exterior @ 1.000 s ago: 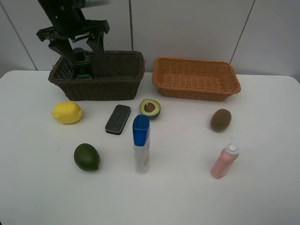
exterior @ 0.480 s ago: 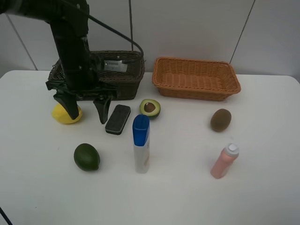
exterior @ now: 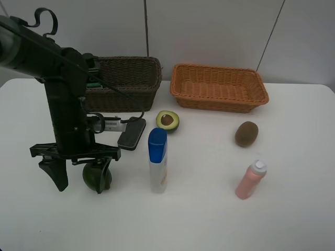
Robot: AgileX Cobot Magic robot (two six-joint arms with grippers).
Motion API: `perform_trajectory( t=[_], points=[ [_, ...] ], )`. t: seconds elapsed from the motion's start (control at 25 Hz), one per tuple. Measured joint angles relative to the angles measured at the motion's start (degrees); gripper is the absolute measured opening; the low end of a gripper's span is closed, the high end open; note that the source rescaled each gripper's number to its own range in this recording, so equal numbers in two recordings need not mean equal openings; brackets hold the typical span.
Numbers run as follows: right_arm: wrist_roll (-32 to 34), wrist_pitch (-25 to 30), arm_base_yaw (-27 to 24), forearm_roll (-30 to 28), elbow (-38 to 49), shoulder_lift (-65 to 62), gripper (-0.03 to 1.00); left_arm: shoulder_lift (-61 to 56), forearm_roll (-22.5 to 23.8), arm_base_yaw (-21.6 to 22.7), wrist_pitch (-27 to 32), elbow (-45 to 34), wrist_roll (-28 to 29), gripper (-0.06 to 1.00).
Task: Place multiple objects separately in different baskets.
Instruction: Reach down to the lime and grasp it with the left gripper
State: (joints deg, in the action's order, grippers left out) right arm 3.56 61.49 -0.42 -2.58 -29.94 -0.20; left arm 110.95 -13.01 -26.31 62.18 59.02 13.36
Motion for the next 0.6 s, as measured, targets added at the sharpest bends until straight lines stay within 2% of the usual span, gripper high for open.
perform_trajectory(
  t=[0.28,0.6],
  points=[
    [0.0,0.0,0.0,0.0,0.0,0.0,1.0,0.0,0.0,0.0,-9.8,-0.2,4.8,0.85],
    [0.0,0.0,0.0,0.0,0.0,0.0,1.0,1.5,0.0,0.0,-12.2,-0.3,7.6,0.85]
  ],
)
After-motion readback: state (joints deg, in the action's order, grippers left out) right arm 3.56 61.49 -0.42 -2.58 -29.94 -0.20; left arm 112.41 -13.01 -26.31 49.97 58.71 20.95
